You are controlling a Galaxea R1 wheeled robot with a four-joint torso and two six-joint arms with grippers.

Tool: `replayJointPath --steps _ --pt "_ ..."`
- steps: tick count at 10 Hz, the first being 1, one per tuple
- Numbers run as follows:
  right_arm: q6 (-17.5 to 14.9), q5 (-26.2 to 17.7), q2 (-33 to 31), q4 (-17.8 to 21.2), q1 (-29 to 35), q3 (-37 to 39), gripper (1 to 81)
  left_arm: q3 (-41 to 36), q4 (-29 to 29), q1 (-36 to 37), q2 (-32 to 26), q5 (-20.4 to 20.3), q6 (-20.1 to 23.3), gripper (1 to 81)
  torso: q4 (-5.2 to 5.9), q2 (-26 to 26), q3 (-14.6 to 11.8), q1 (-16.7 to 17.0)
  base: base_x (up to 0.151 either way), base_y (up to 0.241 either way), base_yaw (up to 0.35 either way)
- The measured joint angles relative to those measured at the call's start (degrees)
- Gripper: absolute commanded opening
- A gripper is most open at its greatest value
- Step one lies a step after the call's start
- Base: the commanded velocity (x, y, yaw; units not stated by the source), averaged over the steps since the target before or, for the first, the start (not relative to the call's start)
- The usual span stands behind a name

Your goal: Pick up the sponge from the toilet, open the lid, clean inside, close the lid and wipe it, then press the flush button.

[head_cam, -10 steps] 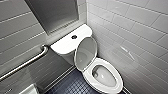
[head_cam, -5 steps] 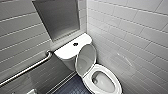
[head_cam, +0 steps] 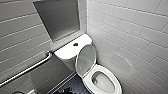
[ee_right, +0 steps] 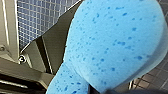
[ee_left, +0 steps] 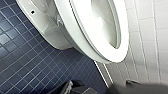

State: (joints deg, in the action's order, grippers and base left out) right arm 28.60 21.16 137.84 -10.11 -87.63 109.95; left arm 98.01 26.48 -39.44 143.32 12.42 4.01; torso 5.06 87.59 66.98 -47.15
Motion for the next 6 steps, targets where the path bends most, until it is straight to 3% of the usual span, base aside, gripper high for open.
replayJointPath --steps 6 --pt "0.0 1.0 1.1 0.0 -1.3 0.6 1.0 12.0 18.9 9.7 -0.5 -0.5 -0.2 81.1 0.00 0.0 0.0 0.0 0.000 0.000 0.000"
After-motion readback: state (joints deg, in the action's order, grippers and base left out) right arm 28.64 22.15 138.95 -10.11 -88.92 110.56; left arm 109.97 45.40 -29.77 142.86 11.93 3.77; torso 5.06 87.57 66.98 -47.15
